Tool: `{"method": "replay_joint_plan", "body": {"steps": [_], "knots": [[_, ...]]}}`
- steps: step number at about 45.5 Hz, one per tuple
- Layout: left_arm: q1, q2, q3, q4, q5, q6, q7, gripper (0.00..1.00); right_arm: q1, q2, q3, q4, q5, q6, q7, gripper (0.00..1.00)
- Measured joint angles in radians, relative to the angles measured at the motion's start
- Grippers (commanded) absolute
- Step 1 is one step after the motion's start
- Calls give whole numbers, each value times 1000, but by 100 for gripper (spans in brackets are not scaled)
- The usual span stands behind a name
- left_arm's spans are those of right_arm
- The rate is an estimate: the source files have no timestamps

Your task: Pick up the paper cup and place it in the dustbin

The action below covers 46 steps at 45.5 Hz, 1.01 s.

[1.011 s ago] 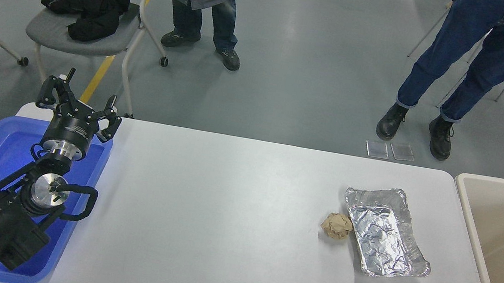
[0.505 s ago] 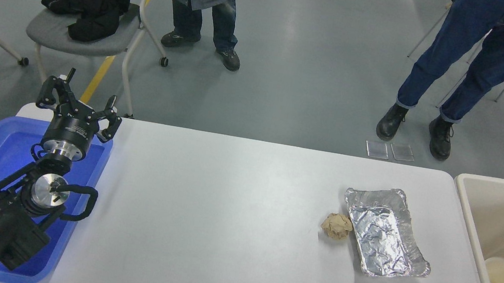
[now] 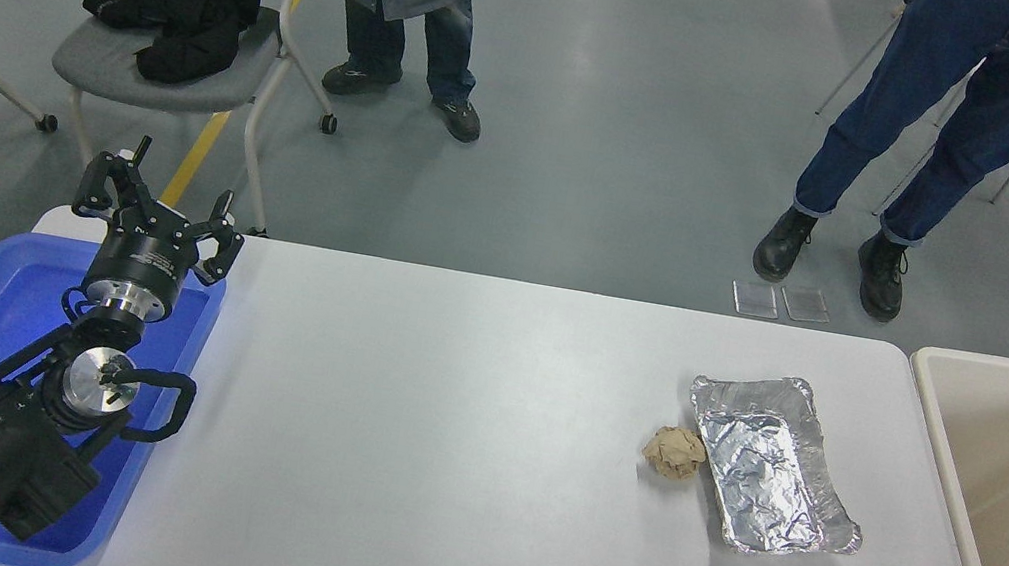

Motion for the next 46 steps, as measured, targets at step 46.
{"method": "replay_joint_plan", "body": {"steps": [46], "knots": [[1,0,0,0,-1,0,0,99,167,-84,14,252,238,2,-4,100]]}}
